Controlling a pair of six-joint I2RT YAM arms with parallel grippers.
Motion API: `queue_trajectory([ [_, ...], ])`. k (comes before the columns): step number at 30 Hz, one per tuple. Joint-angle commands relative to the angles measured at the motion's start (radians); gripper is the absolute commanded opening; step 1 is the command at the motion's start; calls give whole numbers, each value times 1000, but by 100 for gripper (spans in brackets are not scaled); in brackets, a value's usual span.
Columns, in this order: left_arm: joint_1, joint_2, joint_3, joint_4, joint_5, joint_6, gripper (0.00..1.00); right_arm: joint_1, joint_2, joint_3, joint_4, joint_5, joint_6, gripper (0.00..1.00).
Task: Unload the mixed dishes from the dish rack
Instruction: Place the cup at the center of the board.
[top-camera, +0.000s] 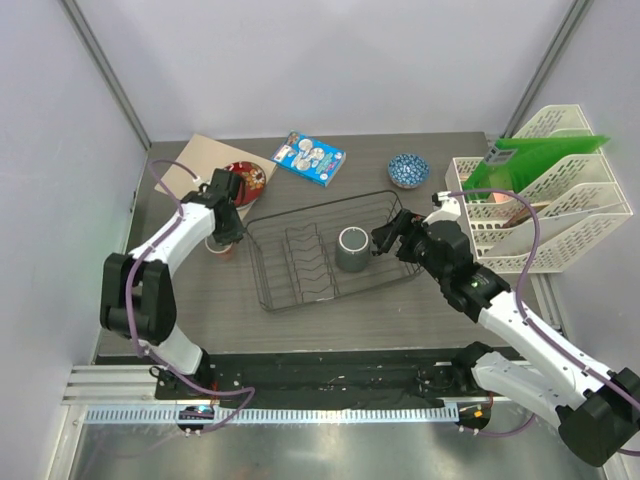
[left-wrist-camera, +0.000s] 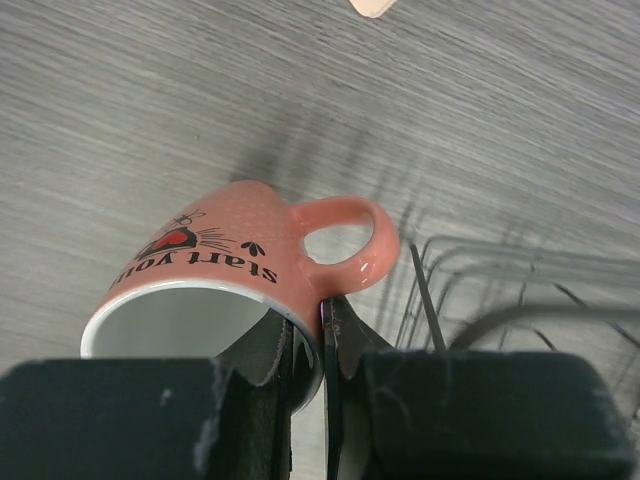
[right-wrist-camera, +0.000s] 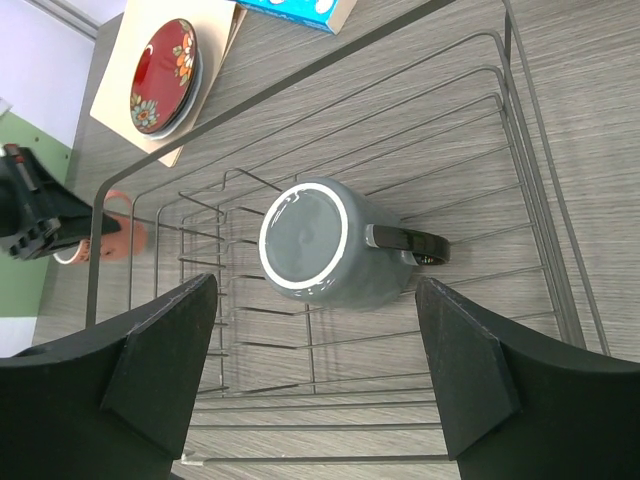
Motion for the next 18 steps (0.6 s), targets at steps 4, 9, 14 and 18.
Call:
queue_trajectory([
  [4, 69, 94, 68, 93, 75, -35, 0, 2, -5, -2, 33, 11, -38, 86],
  [9, 82, 110, 82, 87, 94, -26, 19, 0, 4, -2, 44, 10, -41, 86],
  [14, 82, 70, 82, 82, 95, -20, 55, 2, 21, 1, 48, 5, -35, 86],
  [18, 83, 24, 89, 62, 69, -26, 69, 0, 26, 3, 50, 11, -40, 86],
])
